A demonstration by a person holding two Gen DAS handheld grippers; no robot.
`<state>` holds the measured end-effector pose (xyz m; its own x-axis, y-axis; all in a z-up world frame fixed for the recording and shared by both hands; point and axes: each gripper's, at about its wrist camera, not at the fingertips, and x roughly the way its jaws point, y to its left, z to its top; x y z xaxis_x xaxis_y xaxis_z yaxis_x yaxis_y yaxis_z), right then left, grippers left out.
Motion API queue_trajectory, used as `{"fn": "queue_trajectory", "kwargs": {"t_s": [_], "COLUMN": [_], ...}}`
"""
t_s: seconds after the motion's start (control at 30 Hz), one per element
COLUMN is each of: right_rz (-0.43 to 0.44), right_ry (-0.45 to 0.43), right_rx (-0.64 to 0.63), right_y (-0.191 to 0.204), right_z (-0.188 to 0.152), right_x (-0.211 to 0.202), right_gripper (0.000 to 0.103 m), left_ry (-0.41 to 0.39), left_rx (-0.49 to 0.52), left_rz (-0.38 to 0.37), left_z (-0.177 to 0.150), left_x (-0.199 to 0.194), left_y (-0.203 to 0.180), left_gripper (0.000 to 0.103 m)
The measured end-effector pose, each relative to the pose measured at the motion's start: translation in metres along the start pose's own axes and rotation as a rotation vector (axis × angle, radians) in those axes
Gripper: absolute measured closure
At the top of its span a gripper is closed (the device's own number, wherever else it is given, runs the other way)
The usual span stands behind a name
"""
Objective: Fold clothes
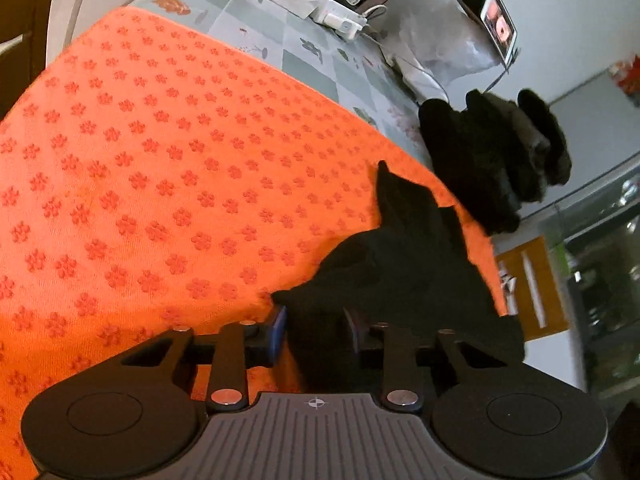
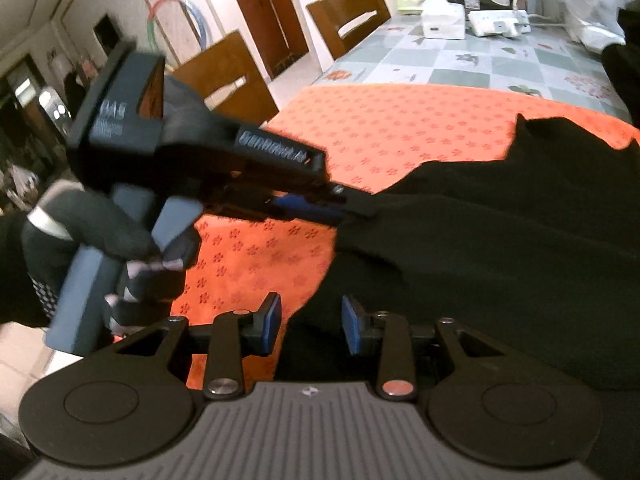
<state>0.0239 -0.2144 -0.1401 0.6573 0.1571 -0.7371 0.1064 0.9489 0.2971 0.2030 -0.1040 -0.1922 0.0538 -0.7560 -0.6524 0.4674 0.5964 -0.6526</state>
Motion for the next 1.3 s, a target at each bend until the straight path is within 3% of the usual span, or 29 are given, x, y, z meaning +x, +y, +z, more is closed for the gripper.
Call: {"fn": "queue_trajectory", "kwargs": {"t_s": [0.1, 0.27, 0.37, 0.5, 0.53, 0.6, 0.8, 0.83, 0.87, 0.9, 1.1, 1.3], "right_rz": [0.004, -0.003, -0.023, -0.019, -0.026, -0.035, -0.021, -0.021, -0.021, -0.019, -0.016, 0.002], "right_ry": [0.007, 0.007, -0.049, -0.13, -0.135, -0.156, -0.219, -0.223, -0.225, -0.226, -0.215, -0.179], "right_rx": [0.032, 0.24, 0.383, 0.483, 0.5, 0.529, 0.502, 0.495, 0.49, 0.487, 0.467, 0.457], "right_y": [0.01, 0.012, 0.006, 0.003, 0.002, -0.002, -0.002, 0.0, 0.0, -0.001, -0.002, -0.002], "right_z": [-0.005, -0.025, -0.028, -0.031, -0.032, -0.035, -0.038, -0.038, -0.039, -0.039, -0.04, -0.043], "right_x": [-0.007, -0.009, 0.001, 0.006, 0.007, 0.005, -0.012, -0.014, -0.016, -0.017, -0.015, -0.008], "right_gripper": [0.065, 0.065, 0.065, 0.065, 0.072, 0.093, 0.094, 0.095, 0.095, 0.095, 0.096, 0.096], "left_ry": [-0.004, 0.032, 0.048, 0.074, 0.082, 0.096, 0.078, 0.041, 0.002, -0.022, -0.051, -0.092], "left_rx": [-0.016, -0.014, -0.031, -0.08, -0.092, -0.124, -0.251, -0.247, -0.24, -0.238, -0.117, -0.137], "left_rz": [-0.006, -0.005, -0.011, -0.037, -0.045, -0.056, -0.091, -0.079, -0.065, -0.058, -0.025, 0.014], "left_z": [0.001, 0.003, 0.003, 0.001, -0.001, -0.005, -0.015, -0.013, -0.012, -0.008, 0.014, 0.02], "left_x": [-0.003, -0.001, -0.002, -0.002, -0.001, 0.0, 0.011, 0.01, 0.008, 0.008, 0.015, 0.017], "left_y": [-0.002, 0.001, 0.005, 0.01, 0.01, 0.012, 0.017, 0.016, 0.014, 0.013, -0.005, 0.004], "left_gripper": [0.07, 0.068, 0.062, 0.061, 0.061, 0.061, 0.062, 0.068, 0.09, 0.092, 0.093, 0.093]}}
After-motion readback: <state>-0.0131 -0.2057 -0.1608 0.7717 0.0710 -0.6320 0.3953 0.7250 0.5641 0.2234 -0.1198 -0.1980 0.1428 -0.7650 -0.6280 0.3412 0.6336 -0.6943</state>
